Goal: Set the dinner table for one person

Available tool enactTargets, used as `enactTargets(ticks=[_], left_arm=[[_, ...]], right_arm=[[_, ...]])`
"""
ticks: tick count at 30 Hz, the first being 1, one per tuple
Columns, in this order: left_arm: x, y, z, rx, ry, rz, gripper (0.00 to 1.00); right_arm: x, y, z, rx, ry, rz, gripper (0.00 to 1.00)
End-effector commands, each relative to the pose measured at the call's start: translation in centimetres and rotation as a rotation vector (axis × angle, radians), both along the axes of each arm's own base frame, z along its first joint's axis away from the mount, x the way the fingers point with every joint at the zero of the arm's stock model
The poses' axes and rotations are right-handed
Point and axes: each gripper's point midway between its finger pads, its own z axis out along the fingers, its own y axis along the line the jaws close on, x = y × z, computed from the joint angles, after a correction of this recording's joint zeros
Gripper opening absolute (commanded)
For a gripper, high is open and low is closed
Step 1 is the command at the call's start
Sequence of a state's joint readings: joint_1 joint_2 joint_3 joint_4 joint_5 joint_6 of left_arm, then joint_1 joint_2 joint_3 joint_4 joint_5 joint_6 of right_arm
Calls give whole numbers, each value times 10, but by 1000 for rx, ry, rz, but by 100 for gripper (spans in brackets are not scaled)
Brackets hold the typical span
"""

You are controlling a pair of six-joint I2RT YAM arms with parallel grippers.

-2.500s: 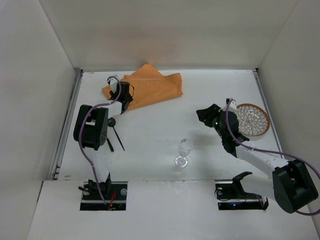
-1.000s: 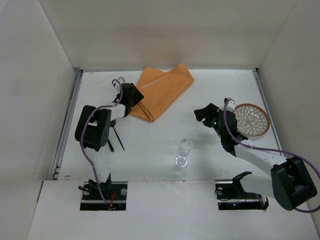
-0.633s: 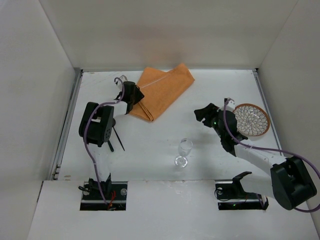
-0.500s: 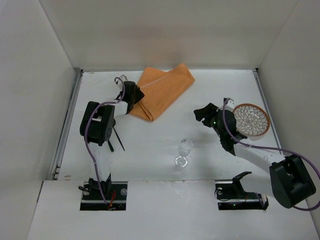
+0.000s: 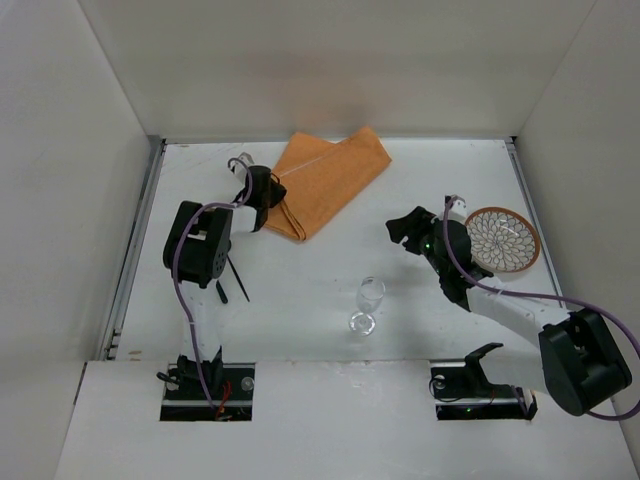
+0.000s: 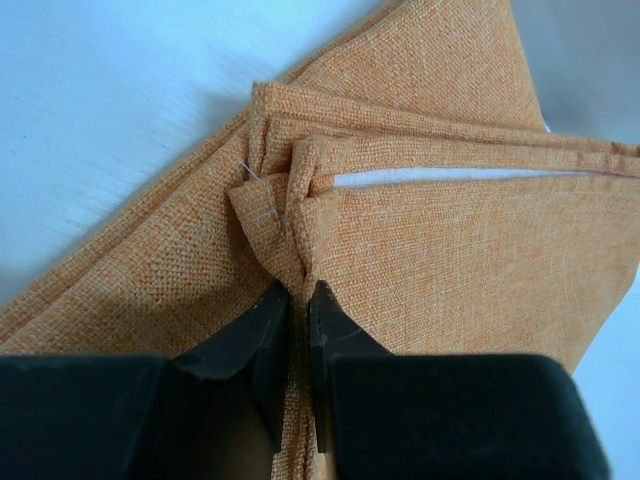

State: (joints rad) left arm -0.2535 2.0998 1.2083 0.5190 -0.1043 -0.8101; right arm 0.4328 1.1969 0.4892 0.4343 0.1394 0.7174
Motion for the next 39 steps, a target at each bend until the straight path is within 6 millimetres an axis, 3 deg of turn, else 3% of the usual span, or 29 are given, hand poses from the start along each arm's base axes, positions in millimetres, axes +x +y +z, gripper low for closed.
enactTargets(ticks=[1, 3, 5, 9, 13, 16, 20, 21, 23, 25, 27, 30, 33, 37, 39], left_arm=[[1, 9, 19, -38, -70, 44, 5], [-4, 14, 47, -60, -149, 59, 4], [-9, 4, 74, -76, -217, 30, 4], [-30, -62, 139, -96, -377, -150, 4], [-64, -148, 191, -94, -530, -422, 5], [-97, -209, 208, -102, -610, -633, 6], [-139, -270, 204, -171, -625, -903, 10], [-147, -279, 203, -193, -626, -956, 16], [-161, -292, 199, -224, -618, -1048, 38], [-163, -294, 198, -237, -617, -1060, 57], [-155, -283, 200, -240, -612, -1022, 61], [-135, -251, 204, -228, -606, -921, 63], [-98, -201, 192, -180, -548, -738, 63], [-54, -118, 144, -30, -366, -459, 62], [-40, -73, 113, 93, -257, -328, 61]], right_arm=[[9, 3, 36, 24, -104, -4, 71], [9, 4, 36, 24, -103, 0, 70], [10, 3, 38, 25, -112, -9, 70], [12, 4, 33, 20, -96, -10, 69], [13, -3, 32, 30, -101, -51, 69], [10, -14, 35, 40, -115, -99, 69], [7, -34, 36, 55, -119, -183, 71], [7, -41, 37, 55, -120, -211, 72], [7, -50, 34, 61, -113, -254, 75], [7, -56, 30, 55, -101, -270, 77], [7, -65, 27, 51, -86, -302, 78], [8, -77, 23, 59, -73, -341, 78], [6, -84, 24, 59, -73, -371, 80], [8, -82, 17, 47, -49, -366, 80], [10, -79, 16, 48, -46, -359, 72]])
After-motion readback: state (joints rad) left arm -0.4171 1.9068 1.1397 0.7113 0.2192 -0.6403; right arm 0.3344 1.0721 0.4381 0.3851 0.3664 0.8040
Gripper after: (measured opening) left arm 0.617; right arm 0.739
